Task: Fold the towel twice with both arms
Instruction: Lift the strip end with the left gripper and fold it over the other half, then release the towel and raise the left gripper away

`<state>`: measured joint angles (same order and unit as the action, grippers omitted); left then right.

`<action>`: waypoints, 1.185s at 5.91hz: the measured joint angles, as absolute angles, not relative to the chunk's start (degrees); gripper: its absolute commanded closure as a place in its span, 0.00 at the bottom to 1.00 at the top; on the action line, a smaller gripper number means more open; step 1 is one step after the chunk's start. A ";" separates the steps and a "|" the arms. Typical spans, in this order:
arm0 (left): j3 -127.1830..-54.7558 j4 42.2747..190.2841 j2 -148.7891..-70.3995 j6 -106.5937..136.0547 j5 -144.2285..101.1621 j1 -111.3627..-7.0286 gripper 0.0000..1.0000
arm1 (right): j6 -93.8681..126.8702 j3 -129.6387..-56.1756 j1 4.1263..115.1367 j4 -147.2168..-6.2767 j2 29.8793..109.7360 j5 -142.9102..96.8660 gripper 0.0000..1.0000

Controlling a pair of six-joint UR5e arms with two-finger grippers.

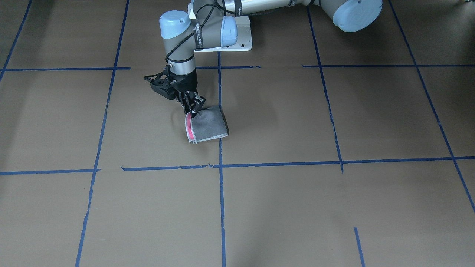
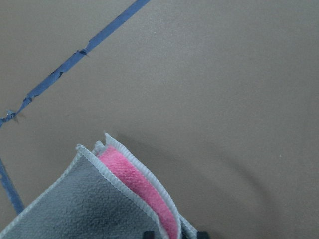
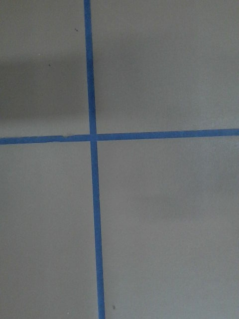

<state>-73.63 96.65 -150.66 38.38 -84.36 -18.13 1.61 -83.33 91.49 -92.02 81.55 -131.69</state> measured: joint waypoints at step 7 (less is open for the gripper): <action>-113.21 73.20 -124.34 35.78 -122.17 -46.58 0.00 | 1.75 -83.82 90.37 -91.61 80.33 -132.16 0.00</action>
<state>-113.21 73.20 -124.34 35.78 -122.17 -46.58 1.75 -83.82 90.37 -91.61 80.33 -132.16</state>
